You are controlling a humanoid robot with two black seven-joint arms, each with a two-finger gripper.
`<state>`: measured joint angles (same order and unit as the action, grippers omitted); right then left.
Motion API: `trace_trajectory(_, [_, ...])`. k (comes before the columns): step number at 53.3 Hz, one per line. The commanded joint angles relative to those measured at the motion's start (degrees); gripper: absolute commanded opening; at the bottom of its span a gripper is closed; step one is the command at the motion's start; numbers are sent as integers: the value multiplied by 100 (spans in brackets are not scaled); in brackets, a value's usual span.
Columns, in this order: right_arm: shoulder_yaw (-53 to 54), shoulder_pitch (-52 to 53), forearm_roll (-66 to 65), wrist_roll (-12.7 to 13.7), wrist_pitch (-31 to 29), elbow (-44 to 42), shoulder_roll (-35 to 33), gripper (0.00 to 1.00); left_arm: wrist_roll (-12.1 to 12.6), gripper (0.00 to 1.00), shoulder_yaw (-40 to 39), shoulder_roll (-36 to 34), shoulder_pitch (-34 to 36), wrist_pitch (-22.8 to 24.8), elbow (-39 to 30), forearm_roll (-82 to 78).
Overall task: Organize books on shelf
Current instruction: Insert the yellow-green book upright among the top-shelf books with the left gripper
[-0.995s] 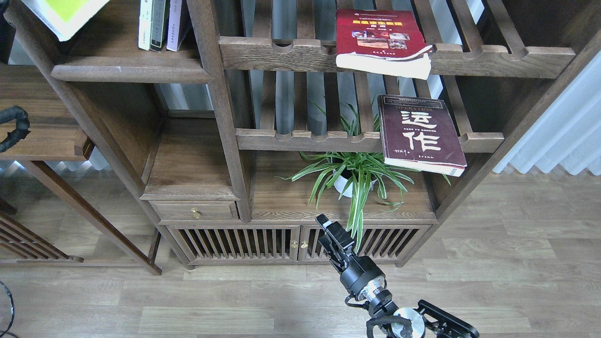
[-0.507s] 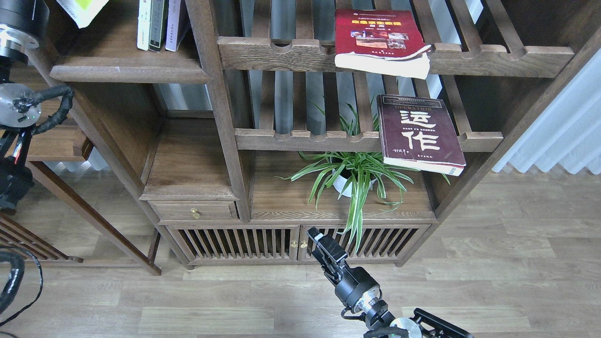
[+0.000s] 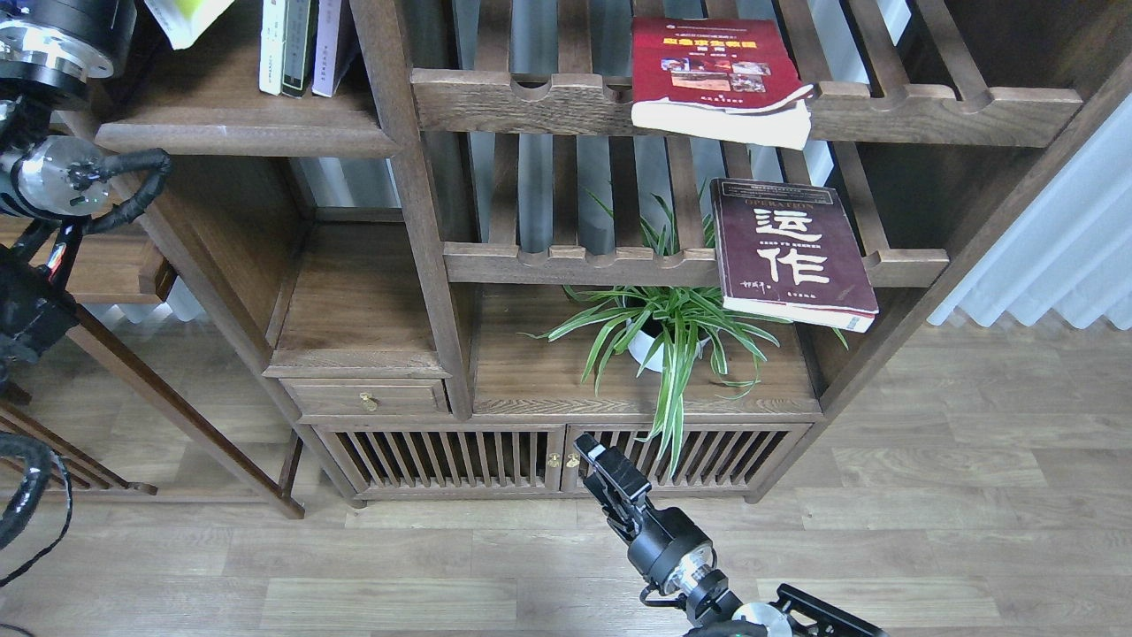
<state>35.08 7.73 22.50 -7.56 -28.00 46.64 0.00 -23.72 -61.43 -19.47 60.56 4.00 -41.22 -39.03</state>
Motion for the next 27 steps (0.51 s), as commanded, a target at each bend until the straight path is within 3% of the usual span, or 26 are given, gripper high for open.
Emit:
trace_trajectory(1, [-1, 9, 0, 0, 0, 20, 0, 96, -141, 2, 122, 66, 70, 5, 272, 1])
trace_trajectory(12, [-19, 18, 0, 0, 0, 134, 0, 96, -428, 5, 202, 295, 123, 5, 571, 10])
trace_trajectory(14, [-28, 18, 0, 0, 0, 152, 0, 96, -428, 6, 210, 304, 123, 5, 597, 10])
trace_trajectory(15, [-28, 18, 0, 0, 0, 161, 0, 96, -428, 15, 271, 304, 114, 5, 650, 1])
trace_trajectory(24, [-19, 18, 9, 0, 0, 170, 0, 96, -428, 16, 377, 312, 149, 5, 870, 10])
trace_trajectory(27, [-19, 27, 9, 0, 0, 187, 0, 96, -428, 21, 386, 312, 176, 13, 958, 19])
